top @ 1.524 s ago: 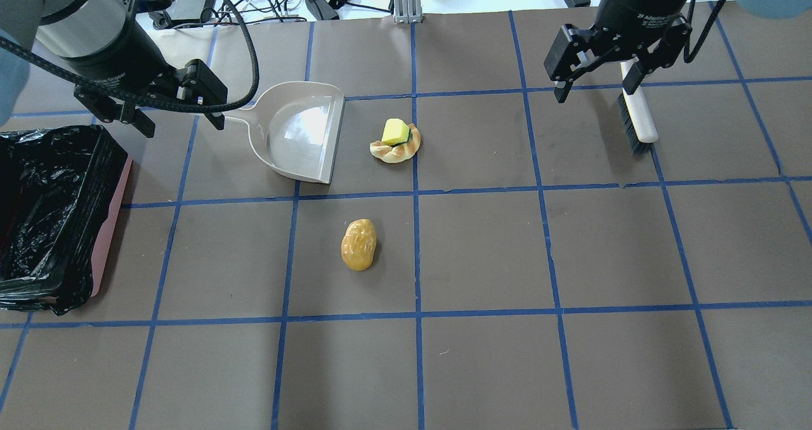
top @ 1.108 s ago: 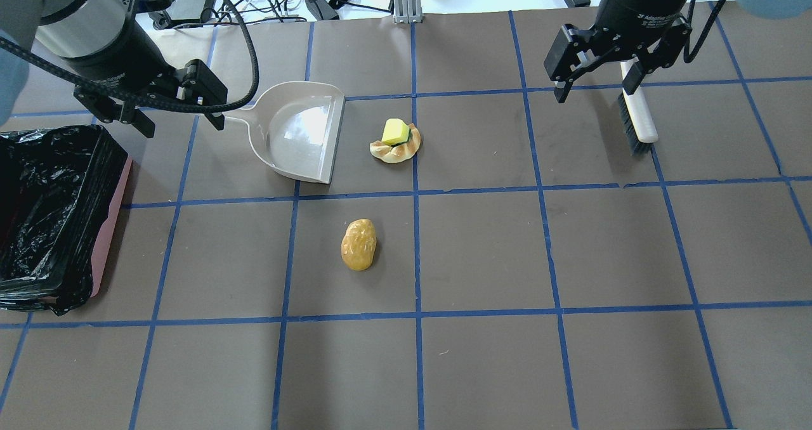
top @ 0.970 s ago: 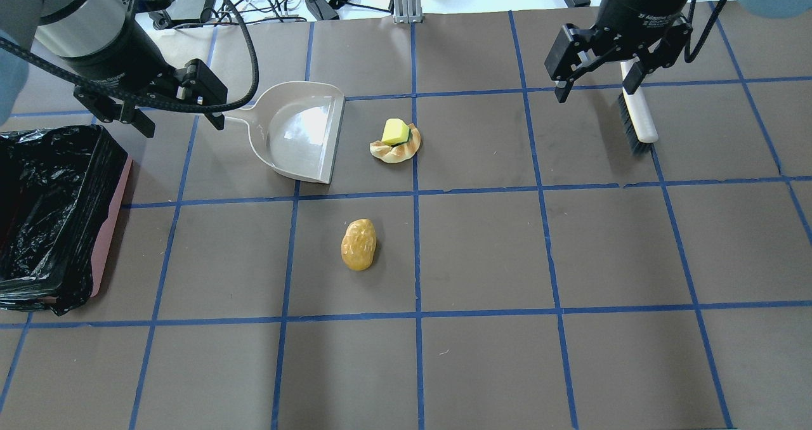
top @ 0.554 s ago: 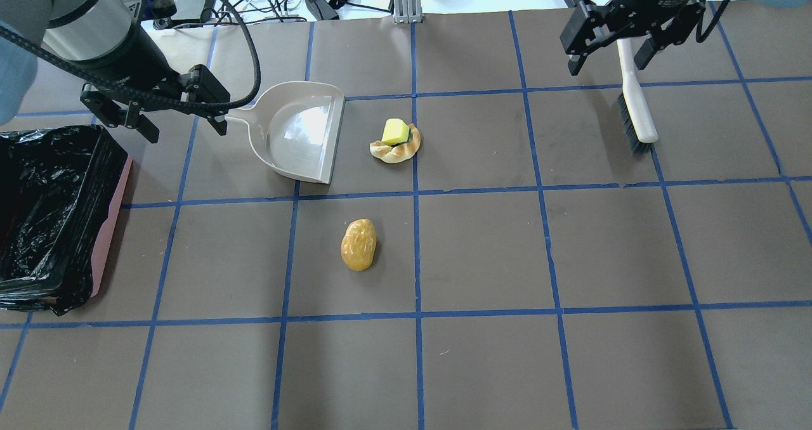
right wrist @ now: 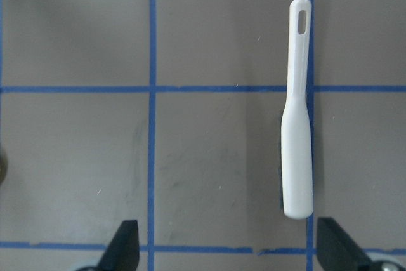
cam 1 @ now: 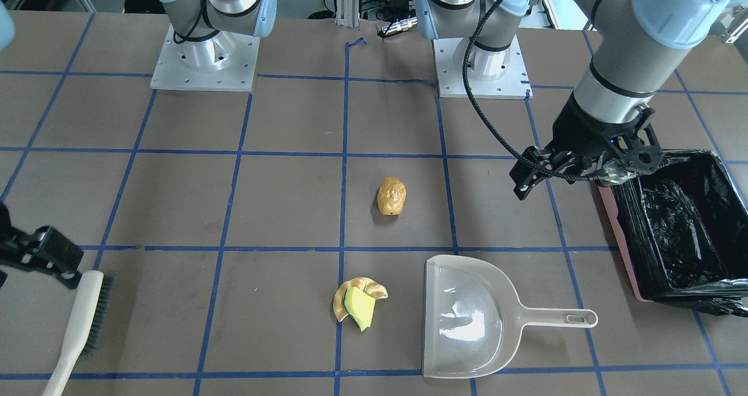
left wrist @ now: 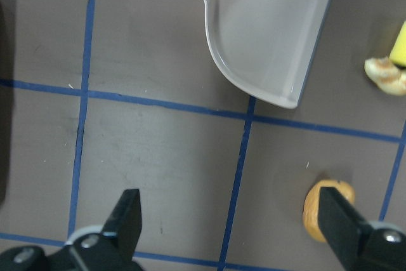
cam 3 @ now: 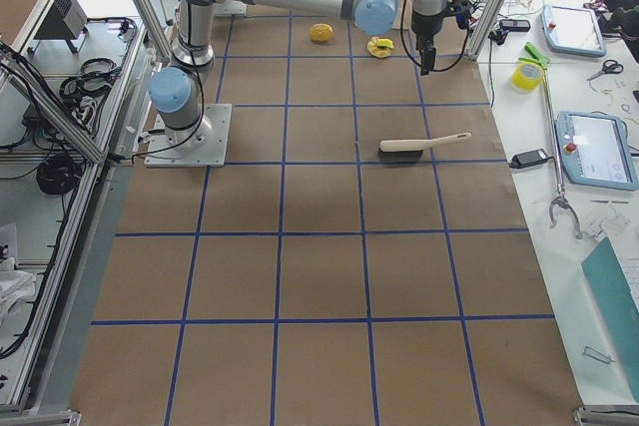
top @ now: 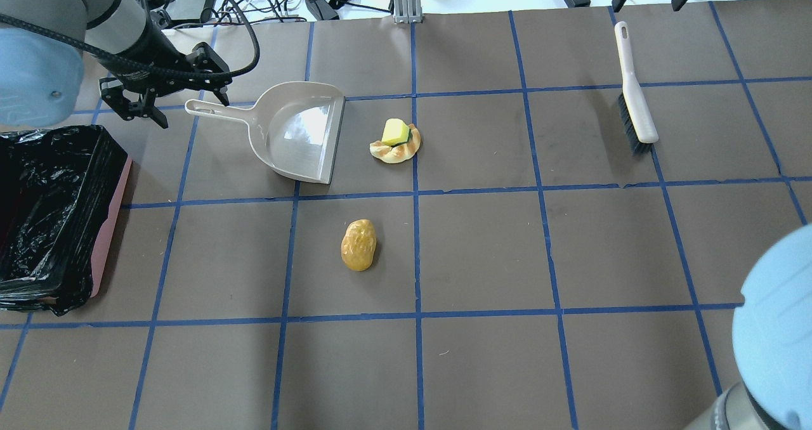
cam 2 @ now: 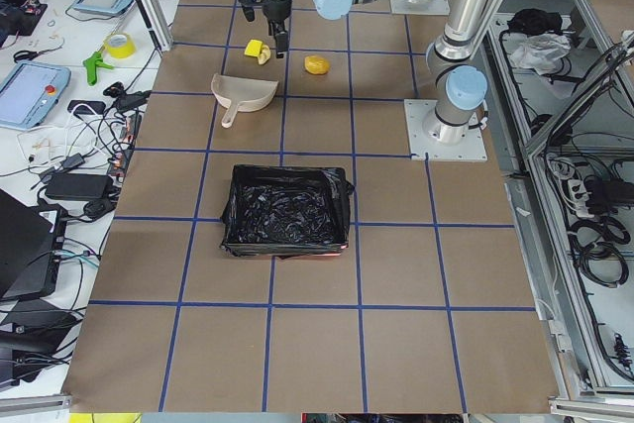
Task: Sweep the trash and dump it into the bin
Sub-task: 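Lower the left gripper onto the dustpan handle while the right gripper grasps the brush handle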
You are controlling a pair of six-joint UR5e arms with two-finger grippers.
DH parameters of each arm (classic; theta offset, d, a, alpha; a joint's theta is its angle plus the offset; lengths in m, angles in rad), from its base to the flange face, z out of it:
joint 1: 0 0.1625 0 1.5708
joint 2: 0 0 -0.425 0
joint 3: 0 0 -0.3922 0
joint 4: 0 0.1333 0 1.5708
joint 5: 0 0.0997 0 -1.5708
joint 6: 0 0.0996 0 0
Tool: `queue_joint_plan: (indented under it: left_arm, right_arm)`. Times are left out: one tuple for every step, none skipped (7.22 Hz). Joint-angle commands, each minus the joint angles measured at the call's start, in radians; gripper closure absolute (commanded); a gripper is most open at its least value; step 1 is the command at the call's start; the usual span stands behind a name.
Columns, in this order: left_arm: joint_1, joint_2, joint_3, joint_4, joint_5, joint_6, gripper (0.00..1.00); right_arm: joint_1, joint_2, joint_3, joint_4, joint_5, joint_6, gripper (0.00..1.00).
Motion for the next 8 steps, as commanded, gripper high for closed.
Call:
queue_joint_plan:
  left_arm:
    - [0.001,-0.017,-0.036,0.015,0.002,-0.394,0.0]
    - [0.001,-0.023,-0.055,0.03,0.052,-0.531,0.0]
    - [0.001,-0.04,-0.054,0.033,0.092,-0.642,0.0]
    - [0.001,-0.069,-0.047,0.076,0.117,-0.705,0.0]
    - [0.001,-0.122,-0.043,0.17,0.123,-0.821,0.0]
    - [0.001,-0.183,-0.035,0.24,0.12,-0.916,0.03]
    - [0.001,-0.242,0.006,0.313,0.122,-0.923,0.03]
    - [0.001,-0.296,0.049,0.318,0.122,-0.931,0.03]
  right_arm:
    - [-0.05,0.176,-0.059,-0.179,0.001,-0.014,0.03]
    - [-0.057,0.251,-0.062,-0.244,-0.001,-0.015,0.03]
    - [-0.076,0.32,-0.064,-0.328,-0.001,-0.015,0.03]
    - [-0.076,0.352,-0.061,-0.341,0.002,-0.014,0.04]
    - [-0.076,0.356,-0.054,-0.355,0.002,-0.015,0.09]
    - [-0.076,0.36,-0.051,-0.355,0.007,-0.014,0.13]
    - [-0.074,0.373,-0.05,-0.368,0.036,-0.014,0.15]
    - [-0.074,0.374,-0.05,-0.379,0.04,-0.014,0.15]
